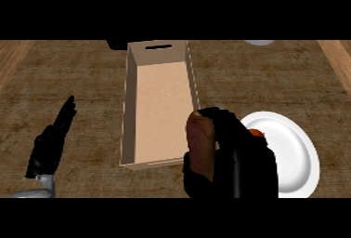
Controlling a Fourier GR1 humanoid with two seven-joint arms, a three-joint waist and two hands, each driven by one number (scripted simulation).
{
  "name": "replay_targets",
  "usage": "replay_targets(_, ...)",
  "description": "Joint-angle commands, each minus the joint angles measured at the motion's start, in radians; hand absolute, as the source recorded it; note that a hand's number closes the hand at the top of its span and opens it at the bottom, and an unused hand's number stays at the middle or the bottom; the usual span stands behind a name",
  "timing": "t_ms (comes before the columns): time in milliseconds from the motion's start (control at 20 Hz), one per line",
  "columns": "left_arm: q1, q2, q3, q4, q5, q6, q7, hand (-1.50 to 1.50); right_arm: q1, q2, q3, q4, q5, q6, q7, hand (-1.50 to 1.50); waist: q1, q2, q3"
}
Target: Pick the sweet potato from the plate and place it in the cardboard box
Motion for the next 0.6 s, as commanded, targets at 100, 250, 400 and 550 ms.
replay_targets(100,0.002,0.004,0.017,0.062,0.007,-0.016,-0.071,0.00,-0.300,0.008,-0.107,0.200,-0.152,-0.023,0.209,1.50,0.012,0.003,-0.001)
replay_targets(250,-0.039,-0.015,-0.001,0.067,-0.013,-0.002,-0.039,0.00,-0.411,0.008,-0.201,0.327,-0.241,-0.033,0.164,1.50,0.010,0.004,-0.001)
replay_targets(400,0.010,-0.020,-0.030,-0.027,-0.030,0.003,-0.008,0.00,-0.473,0.008,-0.230,0.478,-0.281,-0.121,0.160,1.50,0.027,0.003,0.000)
replay_targets(550,-0.027,-0.016,-0.012,0.055,-0.013,-0.018,-0.046,0.00,-0.489,0.008,-0.226,0.670,-0.327,-0.225,0.084,1.50,0.026,0.009,0.000)
